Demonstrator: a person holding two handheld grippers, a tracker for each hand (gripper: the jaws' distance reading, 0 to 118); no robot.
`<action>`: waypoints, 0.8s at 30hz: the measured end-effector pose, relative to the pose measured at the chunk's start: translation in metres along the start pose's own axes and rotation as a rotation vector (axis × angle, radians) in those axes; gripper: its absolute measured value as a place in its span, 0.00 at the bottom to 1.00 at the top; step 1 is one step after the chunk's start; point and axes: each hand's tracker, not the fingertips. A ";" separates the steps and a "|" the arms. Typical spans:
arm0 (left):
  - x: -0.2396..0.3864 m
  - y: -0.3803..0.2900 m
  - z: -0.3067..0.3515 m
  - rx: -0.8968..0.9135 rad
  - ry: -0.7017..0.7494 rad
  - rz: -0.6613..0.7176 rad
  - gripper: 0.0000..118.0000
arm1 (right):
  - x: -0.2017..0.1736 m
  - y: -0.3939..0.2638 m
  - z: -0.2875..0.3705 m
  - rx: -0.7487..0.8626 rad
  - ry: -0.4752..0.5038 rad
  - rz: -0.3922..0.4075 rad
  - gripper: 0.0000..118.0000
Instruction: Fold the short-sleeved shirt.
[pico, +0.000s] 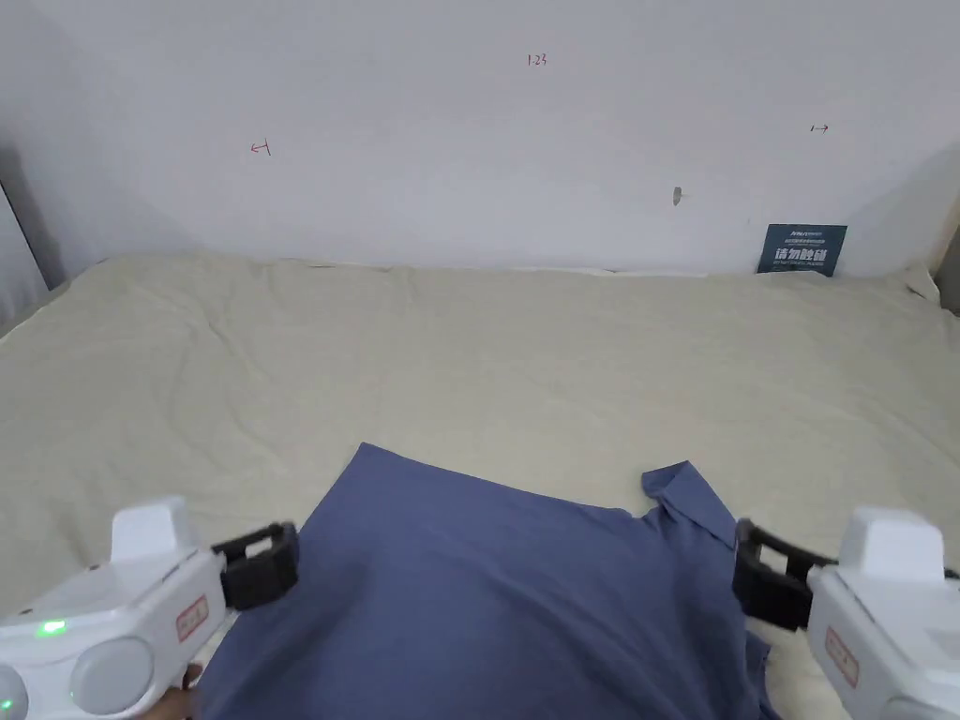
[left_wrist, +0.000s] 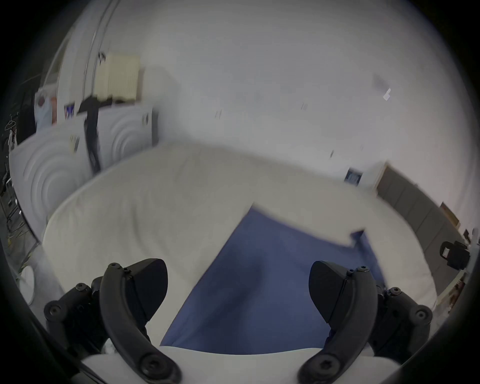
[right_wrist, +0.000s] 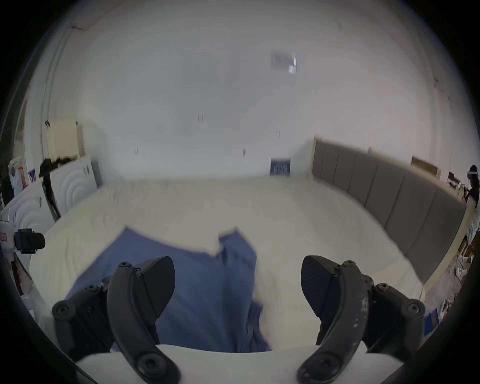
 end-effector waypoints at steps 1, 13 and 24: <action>0.009 0.010 0.004 0.055 -0.018 -0.004 0.95 | -0.003 0.010 0.006 0.047 -0.010 0.009 0.87; 0.054 0.033 -0.008 0.247 -0.150 -0.090 0.00 | -0.008 0.045 0.025 0.279 -0.055 0.049 0.01; 0.061 0.056 -0.110 -0.062 -0.189 -0.133 0.00 | 0.003 0.040 -0.016 0.227 -0.073 0.051 0.01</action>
